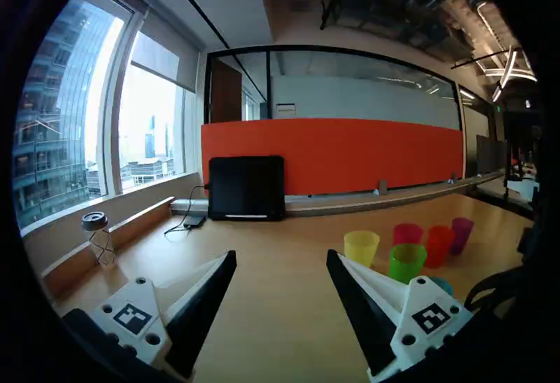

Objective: Pour water

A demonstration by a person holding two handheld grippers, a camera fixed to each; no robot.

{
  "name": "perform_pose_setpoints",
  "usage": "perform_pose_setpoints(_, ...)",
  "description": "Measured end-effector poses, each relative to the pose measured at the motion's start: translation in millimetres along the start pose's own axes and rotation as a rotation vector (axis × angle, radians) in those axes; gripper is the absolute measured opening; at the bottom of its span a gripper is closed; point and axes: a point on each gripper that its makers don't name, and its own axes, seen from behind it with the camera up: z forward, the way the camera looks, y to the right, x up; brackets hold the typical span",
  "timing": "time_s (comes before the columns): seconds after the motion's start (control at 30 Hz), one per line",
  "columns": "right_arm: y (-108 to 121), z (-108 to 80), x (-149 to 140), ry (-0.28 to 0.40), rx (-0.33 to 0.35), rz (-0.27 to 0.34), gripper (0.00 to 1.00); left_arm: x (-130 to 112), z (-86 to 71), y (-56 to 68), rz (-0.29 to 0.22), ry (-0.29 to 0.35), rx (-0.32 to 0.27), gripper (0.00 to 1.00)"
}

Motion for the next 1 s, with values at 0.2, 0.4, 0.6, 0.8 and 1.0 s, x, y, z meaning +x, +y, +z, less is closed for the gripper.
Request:
perform_pose_setpoints(0.2, -9, -0.1, 29, 0.003, 0.018, -0.028, 1.0, 40, 4.8, -2.7, 0.014, 0.006, -0.019, 0.96)
perform_pose_setpoints(0.4, -15, 3.3, 60, -0.004, 0.036, -0.033, 1.0, 81, 7.0, -3.9, 0.007, 0.025, -0.031, 0.96)
perform_pose_setpoints(0.6, -20, 3.5, 92, -0.011, 0.063, -0.013, 1.0, 126, 5.5, -8.4, 0.0, 0.059, -0.038, 0.96)
perform_pose_setpoints(0.8, -20, 5.1, 119, -0.009, 0.073, -0.016, 1.0, 164, 4.7, -9.8, 0.003, 0.072, -0.056, 0.96)
perform_pose_setpoints(1.0, -23, 7.9, 142, 0.002, 0.08, -0.011, 1.0, 192, 5.1, -7.2, -0.018, 0.083, -0.096, 0.96)
